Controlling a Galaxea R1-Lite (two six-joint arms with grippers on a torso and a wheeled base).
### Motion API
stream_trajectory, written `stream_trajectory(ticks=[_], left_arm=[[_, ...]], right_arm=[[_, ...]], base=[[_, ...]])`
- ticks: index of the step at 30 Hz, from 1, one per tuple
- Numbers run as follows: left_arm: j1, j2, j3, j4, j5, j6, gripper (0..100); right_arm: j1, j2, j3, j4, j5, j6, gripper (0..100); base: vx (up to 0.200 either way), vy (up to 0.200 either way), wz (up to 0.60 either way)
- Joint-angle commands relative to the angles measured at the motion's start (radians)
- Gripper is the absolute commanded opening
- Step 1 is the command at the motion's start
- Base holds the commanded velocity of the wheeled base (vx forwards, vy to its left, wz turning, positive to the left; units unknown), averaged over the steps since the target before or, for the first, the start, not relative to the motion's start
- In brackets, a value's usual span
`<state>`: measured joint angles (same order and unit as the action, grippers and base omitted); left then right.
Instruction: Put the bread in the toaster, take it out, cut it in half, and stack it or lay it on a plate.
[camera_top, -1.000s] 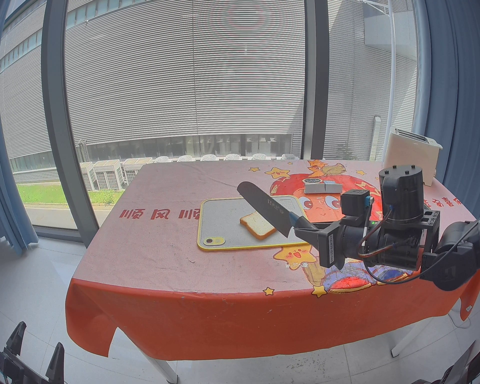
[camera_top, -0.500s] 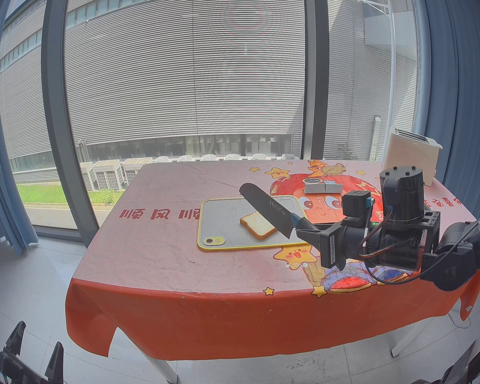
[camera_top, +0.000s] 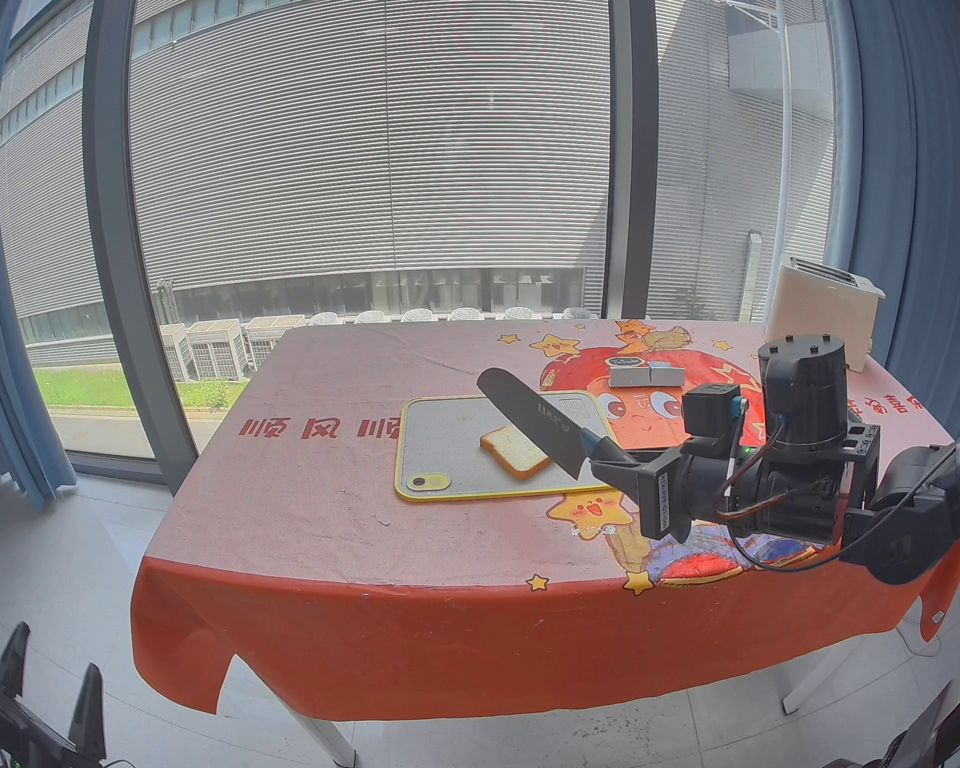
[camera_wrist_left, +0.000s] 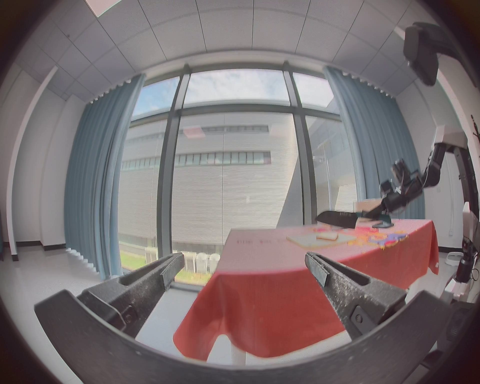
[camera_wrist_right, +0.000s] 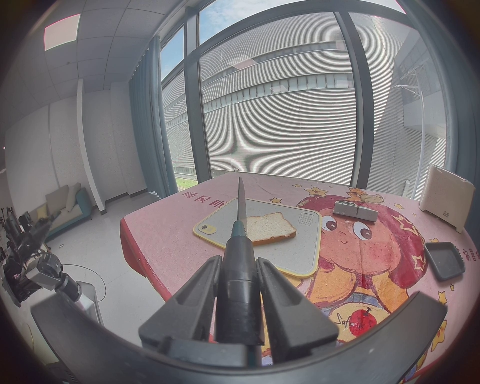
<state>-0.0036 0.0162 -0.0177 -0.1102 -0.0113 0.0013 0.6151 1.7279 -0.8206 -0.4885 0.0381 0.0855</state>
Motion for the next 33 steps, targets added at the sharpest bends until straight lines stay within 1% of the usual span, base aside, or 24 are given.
stream_trajectory(ticks=[1,8,16,21,26,33], left_arm=[[-0.001,-0.016,0.018,-0.144,-0.003,0.002,100],[-0.001,-0.016,0.018,-0.108,-0.010,-0.003,100],[-0.001,-0.016,0.018,-0.111,-0.012,-0.006,100],[-0.001,-0.016,0.018,-0.143,-0.016,-0.004,100],[0.005,-0.010,0.018,-0.171,-0.055,-0.001,100],[0.005,0.091,0.018,-0.246,-0.061,-0.003,100]], right_arm=[[0.002,0.006,-0.002,-0.004,0.000,0.000,0],[0.003,0.001,0.003,-0.004,-0.007,-0.001,0],[0.005,0.009,0.003,-0.005,-0.007,-0.003,0],[0.005,0.002,0.005,-0.004,-0.007,-0.003,0],[0.005,0.002,0.005,0.001,-0.007,-0.003,0],[0.005,0.002,0.006,-0.001,-0.007,-0.004,0]], base=[[0.000,0.000,0.00],[0.000,0.000,0.00],[0.000,0.000,0.00],[0.000,0.000,0.00],[0.000,0.000,0.00],[0.000,0.000,0.00]])
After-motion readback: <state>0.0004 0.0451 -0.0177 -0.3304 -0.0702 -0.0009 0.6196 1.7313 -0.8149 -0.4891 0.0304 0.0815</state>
